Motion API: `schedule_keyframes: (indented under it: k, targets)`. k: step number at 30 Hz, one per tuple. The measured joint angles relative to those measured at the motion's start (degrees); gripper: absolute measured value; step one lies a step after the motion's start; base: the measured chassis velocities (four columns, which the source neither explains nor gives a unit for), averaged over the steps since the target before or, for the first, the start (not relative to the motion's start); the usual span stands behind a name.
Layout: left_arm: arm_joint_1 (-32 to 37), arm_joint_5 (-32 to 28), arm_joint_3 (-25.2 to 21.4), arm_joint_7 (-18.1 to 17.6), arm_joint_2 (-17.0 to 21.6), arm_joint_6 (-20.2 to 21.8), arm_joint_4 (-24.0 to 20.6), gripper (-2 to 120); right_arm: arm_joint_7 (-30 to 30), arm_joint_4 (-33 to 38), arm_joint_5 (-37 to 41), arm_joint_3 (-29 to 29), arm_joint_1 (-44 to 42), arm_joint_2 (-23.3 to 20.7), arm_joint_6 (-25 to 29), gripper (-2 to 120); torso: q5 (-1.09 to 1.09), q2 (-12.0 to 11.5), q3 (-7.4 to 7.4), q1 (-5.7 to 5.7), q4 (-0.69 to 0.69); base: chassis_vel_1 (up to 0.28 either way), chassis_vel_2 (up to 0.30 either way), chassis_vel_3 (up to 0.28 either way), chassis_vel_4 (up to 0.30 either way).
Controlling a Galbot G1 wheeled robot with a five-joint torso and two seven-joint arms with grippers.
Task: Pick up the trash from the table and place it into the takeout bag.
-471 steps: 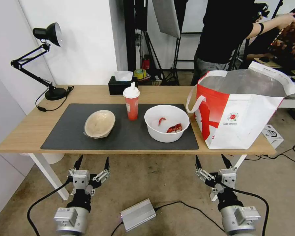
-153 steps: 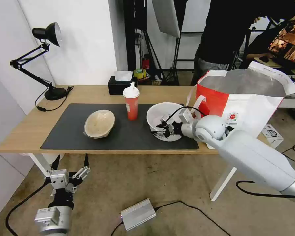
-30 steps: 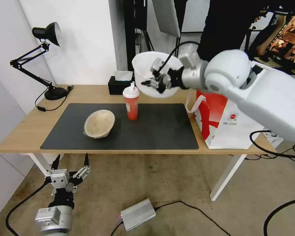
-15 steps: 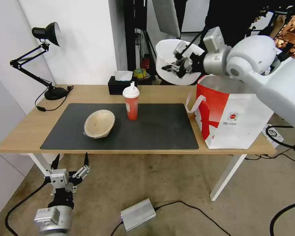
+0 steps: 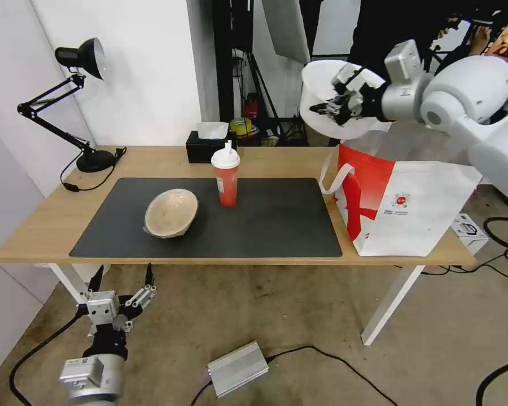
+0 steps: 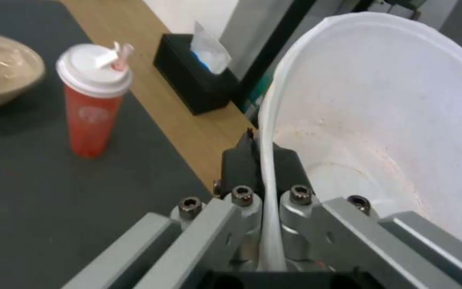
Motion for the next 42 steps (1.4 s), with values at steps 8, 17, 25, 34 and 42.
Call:
schedule_keyframes:
  k: [8, 17, 25, 34, 42]
  targets:
    - [-0.07, 0.00, 0.08, 0.01, 0.05, -0.01, 0.06, 100, -1.00, -1.38, -1.65, 1.07, -1.83, -2.29, 1.29, 0, 0.01, 0.00, 0.00, 0.00, 0.00, 0.000, 0.000, 0.000, 0.000]
    - [-0.06, 0.00, 0.08, 0.01, 0.10, -0.02, 0.01, 100, -1.54, -2.20, -3.46, 2.85, -5.12, -4.14, 2.21, 0, 0.00, 0.00, 0.00, 0.00, 0.00, 0.000, 0.000, 0.000, 0.000]
    - [0.07, 0.00, 0.06, 0.02, 0.18, -0.02, -0.07, 100, -1.94, -3.00, -4.66, 5.66, -9.67, -5.35, 2.99, 0, -0.01, 0.00, 0.00, 0.00, 0.00, 0.000, 0.000, 0.000, 0.000]
    - [0.02, 0.00, 0.12, 0.02, 0.25, -0.02, -0.08, 100, -2.41, -3.78, -6.21, 8.53, -14.30, -6.12, 3.88, 0, 0.00, 0.00, 0.00, 0.00, 0.00, 0.000, 0.000, 0.000, 0.000]
    - [0.02, 0.12, 0.26, 0.02, 0.26, -0.02, -0.07, 100, -2.79, -4.22, -6.64, 9.40, -15.47, -6.78, 4.18, 0, 0.00, 0.00, 0.00, 0.00, 0.00, 0.000, 0.000, 0.000, 0.000]
